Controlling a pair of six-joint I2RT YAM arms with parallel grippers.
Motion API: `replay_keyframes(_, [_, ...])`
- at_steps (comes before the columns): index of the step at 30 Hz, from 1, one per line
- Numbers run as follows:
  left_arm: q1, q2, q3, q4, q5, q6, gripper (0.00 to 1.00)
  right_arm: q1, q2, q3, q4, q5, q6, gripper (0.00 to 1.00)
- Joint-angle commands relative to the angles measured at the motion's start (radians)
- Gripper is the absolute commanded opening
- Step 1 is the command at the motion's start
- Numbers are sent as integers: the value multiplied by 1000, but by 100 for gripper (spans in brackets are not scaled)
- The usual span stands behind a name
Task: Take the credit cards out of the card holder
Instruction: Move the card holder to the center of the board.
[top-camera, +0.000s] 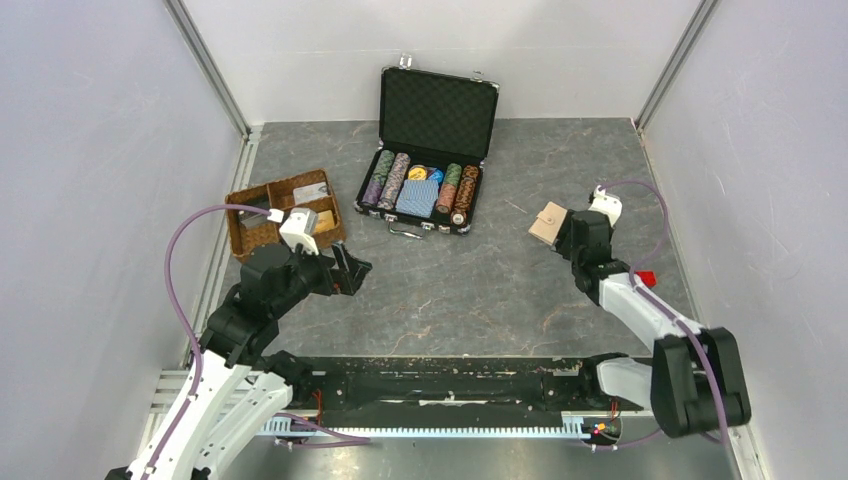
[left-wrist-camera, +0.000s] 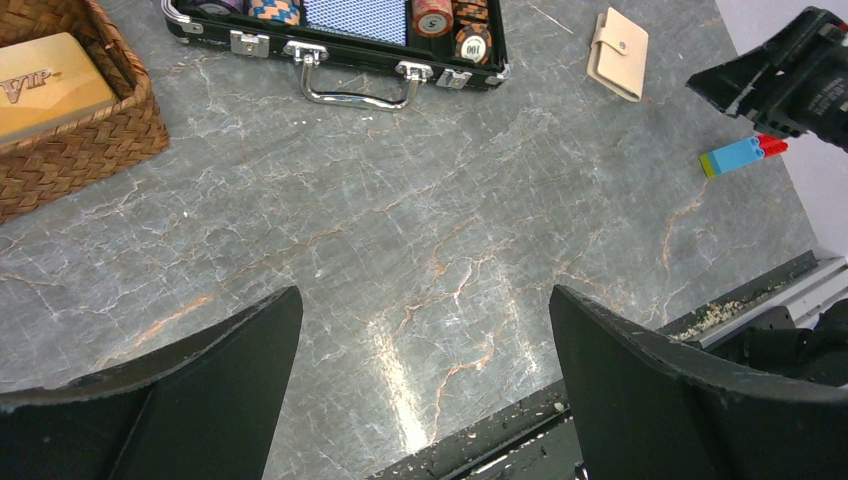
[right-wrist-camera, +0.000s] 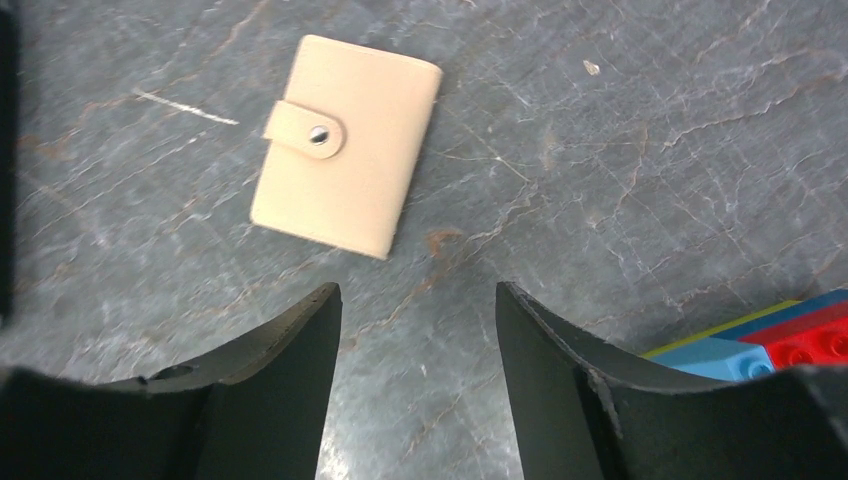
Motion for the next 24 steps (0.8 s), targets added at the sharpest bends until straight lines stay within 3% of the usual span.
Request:
replay_keyframes(1, [-3, 6, 0, 9, 33, -39, 100, -73, 97, 16, 149, -187, 60, 55])
replay_keyframes(13, [-3, 3, -1, 10, 35, -40, 100, -164, 274, 3, 297, -367, 154, 54])
replay_keyframes(24, [-2, -4, -1, 9, 26, -42, 100, -198, 345, -13, 307, -333, 196, 47])
